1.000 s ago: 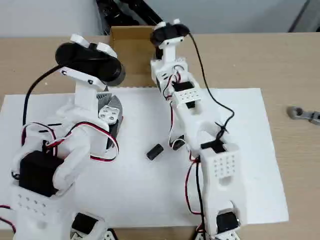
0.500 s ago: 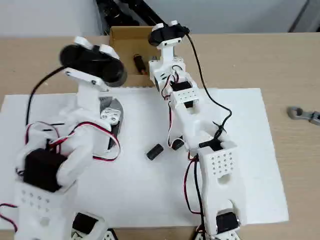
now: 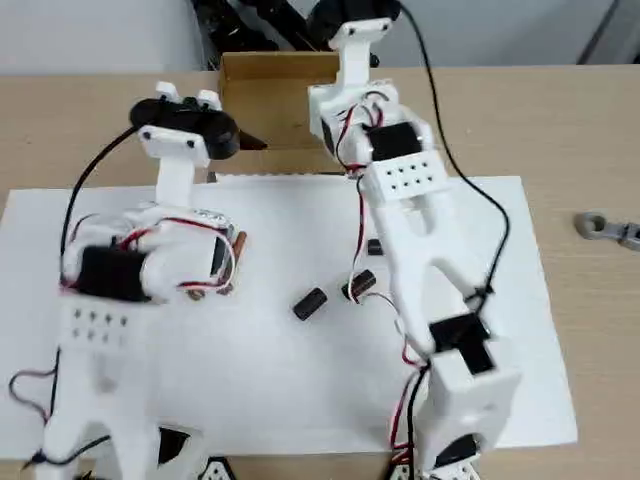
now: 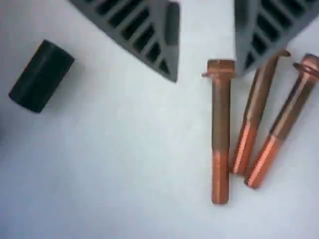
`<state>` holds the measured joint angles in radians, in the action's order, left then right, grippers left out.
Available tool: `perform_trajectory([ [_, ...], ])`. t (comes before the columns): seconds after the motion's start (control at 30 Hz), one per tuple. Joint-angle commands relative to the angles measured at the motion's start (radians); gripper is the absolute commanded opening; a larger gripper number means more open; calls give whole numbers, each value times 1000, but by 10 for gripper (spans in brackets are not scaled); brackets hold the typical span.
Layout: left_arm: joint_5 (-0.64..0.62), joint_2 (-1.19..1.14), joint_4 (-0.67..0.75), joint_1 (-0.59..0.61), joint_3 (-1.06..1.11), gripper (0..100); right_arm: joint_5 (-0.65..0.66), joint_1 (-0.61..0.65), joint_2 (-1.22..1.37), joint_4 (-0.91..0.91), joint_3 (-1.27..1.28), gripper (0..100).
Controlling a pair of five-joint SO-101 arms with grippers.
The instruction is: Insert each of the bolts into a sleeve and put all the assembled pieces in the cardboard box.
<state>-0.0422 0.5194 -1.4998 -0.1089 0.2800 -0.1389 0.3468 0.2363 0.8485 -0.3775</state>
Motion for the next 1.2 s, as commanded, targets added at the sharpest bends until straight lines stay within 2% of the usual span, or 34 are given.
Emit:
perform_trajectory([
  [0.0, 2, -80, 26, 6, -12, 73, -12, 5, -171, 148, -52, 4],
  [0.3, 29, -324, 52, 12, -35, 73, -14, 4, -423, 476, -51, 4],
  [0.43, 29, -433, 54, 78, -110, 99, -14, 2, -481, 550, -51, 4],
  [0.57, 66, -529, 46, 132, -208, 109, -14, 2, -515, 587, -51, 4],
  [0.7, 267, -641, -11, 118, -243, 120, -14, 2, -524, 593, -51, 4],
  [0.77, 327, -703, -37, 110, -252, 150, -14, 2, -524, 595, -51, 4],
  [1.17, 319, -783, -61, 117, -375, 193, -15, 4, -533, 630, -51, 4],
])
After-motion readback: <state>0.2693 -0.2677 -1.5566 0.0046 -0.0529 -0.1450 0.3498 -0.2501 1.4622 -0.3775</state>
